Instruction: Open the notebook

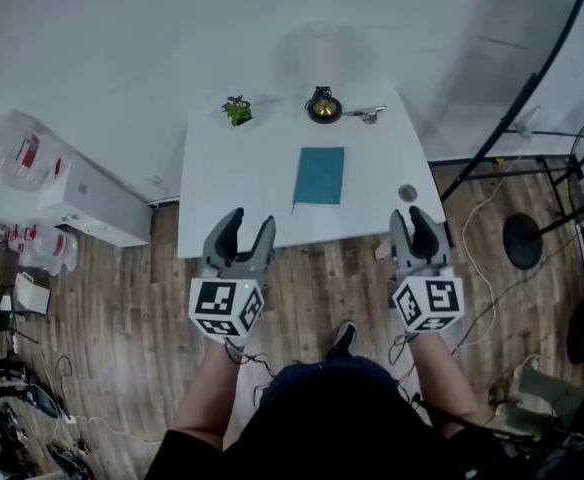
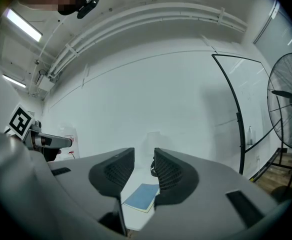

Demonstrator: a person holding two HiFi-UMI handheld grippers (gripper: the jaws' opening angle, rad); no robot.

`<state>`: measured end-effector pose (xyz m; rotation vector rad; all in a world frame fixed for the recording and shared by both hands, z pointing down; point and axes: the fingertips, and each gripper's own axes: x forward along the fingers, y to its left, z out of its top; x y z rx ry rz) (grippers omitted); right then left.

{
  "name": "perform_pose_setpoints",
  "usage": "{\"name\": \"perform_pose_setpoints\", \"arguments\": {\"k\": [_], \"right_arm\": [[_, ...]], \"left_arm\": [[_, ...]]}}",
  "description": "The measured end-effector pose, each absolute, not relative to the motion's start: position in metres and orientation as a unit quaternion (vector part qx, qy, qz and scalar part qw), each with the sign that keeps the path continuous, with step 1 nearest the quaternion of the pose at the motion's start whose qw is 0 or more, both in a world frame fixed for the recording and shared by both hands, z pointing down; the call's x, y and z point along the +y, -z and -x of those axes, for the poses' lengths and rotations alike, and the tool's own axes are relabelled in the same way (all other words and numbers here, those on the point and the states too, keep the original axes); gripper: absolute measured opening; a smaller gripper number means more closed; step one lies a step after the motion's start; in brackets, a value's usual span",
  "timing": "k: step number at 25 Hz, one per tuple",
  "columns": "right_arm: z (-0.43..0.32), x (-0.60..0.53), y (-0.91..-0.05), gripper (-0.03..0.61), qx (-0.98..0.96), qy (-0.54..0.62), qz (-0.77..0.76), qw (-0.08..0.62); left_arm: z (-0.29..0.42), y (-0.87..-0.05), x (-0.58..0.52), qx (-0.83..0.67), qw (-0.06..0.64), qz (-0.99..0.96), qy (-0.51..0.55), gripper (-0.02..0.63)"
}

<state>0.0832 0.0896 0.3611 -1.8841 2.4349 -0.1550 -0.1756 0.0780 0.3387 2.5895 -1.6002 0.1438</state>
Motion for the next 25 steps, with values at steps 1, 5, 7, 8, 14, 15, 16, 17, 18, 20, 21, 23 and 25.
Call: {"name": "perform_pose_setpoints", "arguments": {"k": [1,5,7,8,14,15,16,17,18,20,21,23,25], "right_arm": [[-0.088,0.084,-0.362,0.127,0.791,0.051,0.609,0.03],[-0.107,0.07,-0.372,0.127,0.793,0.059,0.606,0.029],[-0.114,0.065,-0.375,0.126,0.795,0.061,0.603,0.029],[-0.116,0.062,-0.376,0.124,0.796,0.063,0.601,0.028],[-0.122,0.046,-0.386,0.123,0.8,0.07,0.595,0.025],[-0.123,0.044,-0.388,0.121,0.8,0.074,0.596,0.025],[-0.124,0.042,-0.391,0.121,0.798,0.077,0.597,0.025],[-0.124,0.039,-0.393,0.12,0.797,0.081,0.599,0.025],[-0.124,0.036,-0.394,0.118,0.795,0.084,0.6,0.025],[-0.124,0.028,-0.395,0.118,0.793,0.084,0.603,0.026],[-0.123,0.026,-0.395,0.118,0.791,0.082,0.605,0.025],[-0.124,0.022,-0.395,0.118,0.787,0.077,0.611,0.022],[-0.129,0.014,-0.393,0.118,0.781,0.072,0.62,0.019]], "left_arm": [[0.17,-0.339,0.072,-0.526,0.047,-0.848,-0.047,0.216],[0.149,-0.347,0.059,-0.53,0.051,-0.845,-0.052,0.216],[0.143,-0.351,0.056,-0.533,0.055,-0.843,-0.055,0.216],[0.141,-0.353,0.055,-0.535,0.056,-0.841,-0.056,0.216],[0.138,-0.366,0.043,-0.545,0.066,-0.833,-0.064,0.216],[0.138,-0.369,0.042,-0.544,0.069,-0.833,-0.067,0.216],[0.137,-0.372,0.041,-0.543,0.071,-0.834,-0.07,0.216],[0.137,-0.375,0.039,-0.541,0.073,-0.835,-0.073,0.216],[0.137,-0.377,0.035,-0.539,0.074,-0.836,-0.076,0.216],[0.138,-0.379,0.026,-0.535,0.075,-0.838,-0.077,0.216],[0.139,-0.38,0.02,-0.533,0.075,-0.839,-0.076,0.216],[0.139,-0.383,0.009,-0.529,0.076,-0.842,-0.074,0.216],[0.136,-0.385,-0.006,-0.521,0.078,-0.847,-0.07,0.216]]}}
